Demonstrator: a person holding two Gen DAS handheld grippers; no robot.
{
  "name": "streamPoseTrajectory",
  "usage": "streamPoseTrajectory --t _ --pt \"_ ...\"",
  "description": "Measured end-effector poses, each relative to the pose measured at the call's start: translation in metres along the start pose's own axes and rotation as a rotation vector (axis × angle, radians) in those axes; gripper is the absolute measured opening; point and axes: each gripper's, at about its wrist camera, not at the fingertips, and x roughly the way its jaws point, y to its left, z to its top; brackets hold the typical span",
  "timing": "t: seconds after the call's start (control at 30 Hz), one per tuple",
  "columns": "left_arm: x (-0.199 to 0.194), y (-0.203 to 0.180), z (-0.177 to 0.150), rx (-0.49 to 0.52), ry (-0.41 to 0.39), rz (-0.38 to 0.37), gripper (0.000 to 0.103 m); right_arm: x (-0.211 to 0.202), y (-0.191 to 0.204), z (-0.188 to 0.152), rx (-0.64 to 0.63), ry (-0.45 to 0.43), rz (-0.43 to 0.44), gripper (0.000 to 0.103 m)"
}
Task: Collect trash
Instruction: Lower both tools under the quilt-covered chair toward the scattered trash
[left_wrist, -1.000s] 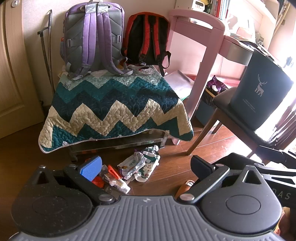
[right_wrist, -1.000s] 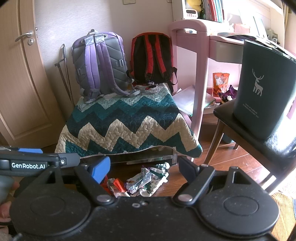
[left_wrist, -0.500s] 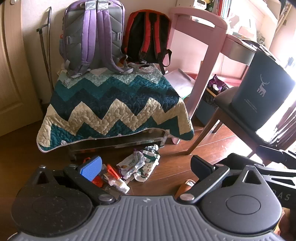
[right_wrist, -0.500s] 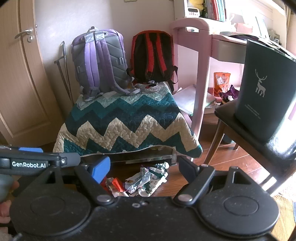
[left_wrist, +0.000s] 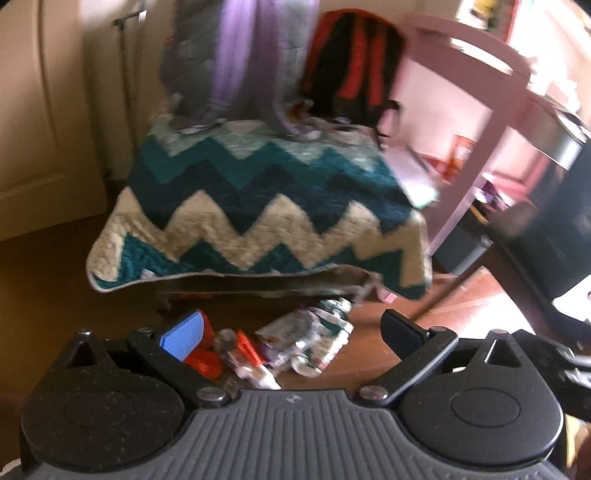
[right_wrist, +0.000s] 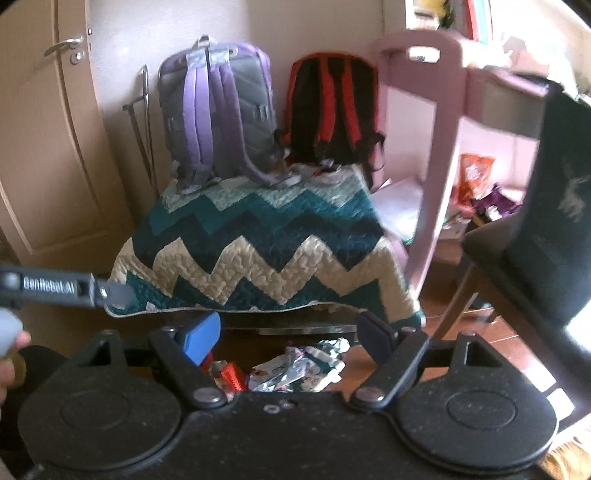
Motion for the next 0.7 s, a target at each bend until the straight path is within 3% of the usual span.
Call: streamPoseTrajectory --t 0.17,0.37,0.5,0.7 --pt "0.053 0.037 0.026 -0.049 0.015 0.075 0.103 0.063 -0.004 -0.003 -0.036 0.083 0.083 0.081" --pt "0.135 0.075 0.037 -0.147 0.131 0.12 0.103 0.145 0.004 -0.01 -0.088 0.16 0.177 0.081" --pt "0.187 0.08 0.026 -0.155 0.206 0.122 0.103 0.203 0.003 -0.013 -0.112 0.212 0.172 0.081" --pt "0.262 0.073 -0.007 -0.134 0.267 0.137 0.103 0.298 -0.017 -0.022 -0.001 0.352 0.11 0.081"
